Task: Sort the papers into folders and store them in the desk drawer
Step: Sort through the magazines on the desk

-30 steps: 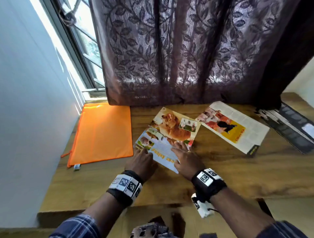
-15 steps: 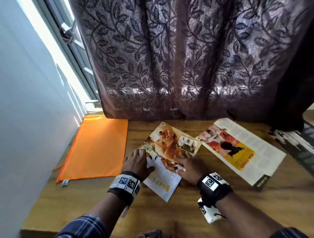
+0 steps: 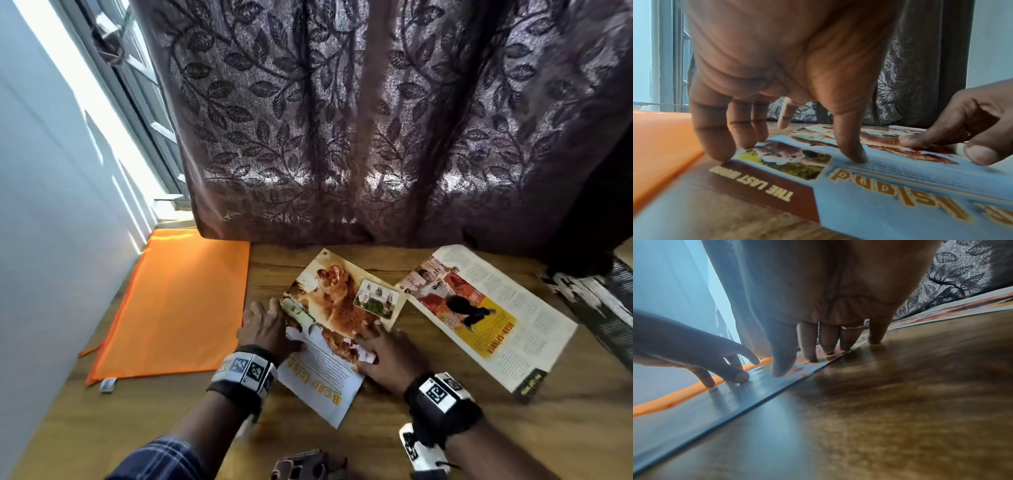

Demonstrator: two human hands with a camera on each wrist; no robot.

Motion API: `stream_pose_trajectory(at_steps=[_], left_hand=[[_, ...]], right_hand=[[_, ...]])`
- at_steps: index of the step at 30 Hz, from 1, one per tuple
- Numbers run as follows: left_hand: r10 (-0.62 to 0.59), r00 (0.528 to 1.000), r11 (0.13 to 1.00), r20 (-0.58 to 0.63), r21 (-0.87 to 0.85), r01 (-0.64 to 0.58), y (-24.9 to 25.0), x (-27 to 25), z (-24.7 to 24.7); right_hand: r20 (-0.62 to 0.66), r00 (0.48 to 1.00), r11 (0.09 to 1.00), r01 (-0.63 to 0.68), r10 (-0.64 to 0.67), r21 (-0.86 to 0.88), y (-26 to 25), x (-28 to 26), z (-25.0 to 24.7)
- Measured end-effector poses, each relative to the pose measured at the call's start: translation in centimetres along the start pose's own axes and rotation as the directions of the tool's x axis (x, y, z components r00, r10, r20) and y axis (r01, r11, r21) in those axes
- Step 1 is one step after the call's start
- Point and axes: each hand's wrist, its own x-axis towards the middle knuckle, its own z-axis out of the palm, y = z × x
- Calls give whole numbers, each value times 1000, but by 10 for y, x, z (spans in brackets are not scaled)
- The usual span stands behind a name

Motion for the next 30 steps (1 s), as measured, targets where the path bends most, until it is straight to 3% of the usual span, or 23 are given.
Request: stream_pose_trajectory(at_steps=[7, 9, 12, 15, 17, 21, 25, 30], left_hand=[[54, 998, 997, -21, -62, -56, -4, 8, 6], [89, 995, 976, -50, -193, -98, -9, 13, 7], [193, 978, 870, -79, -446, -208, -17, 20, 4], [334, 939, 754, -78, -576, -316, -30, 27, 1], [368, 929, 619, -39, -736, -276, -40, 31, -3], [398, 917, 385, 31, -913, -136, -51, 28, -17], [487, 871, 317, 60, -942, -112, -53, 27, -23], [527, 850, 356, 23, -914, -195, -51, 32, -30]], right_hand=[[15, 1000, 1000, -11, 11, 20, 3, 4, 5], [4, 1000, 1000, -10, 10, 21, 6, 5, 8], [-11, 1000, 999, 4, -4, 54, 11, 8, 15], [-82, 997, 980, 23, -7, 200, 21, 11, 12], [-207, 977, 938, 28, 48, 346, 26, 14, 1], [-471, 859, 883, 49, 201, 467, 35, 28, -31], [-468, 842, 854, 17, 268, 520, 36, 48, -58], [-390, 881, 823, 2, 267, 568, 41, 65, -68]])
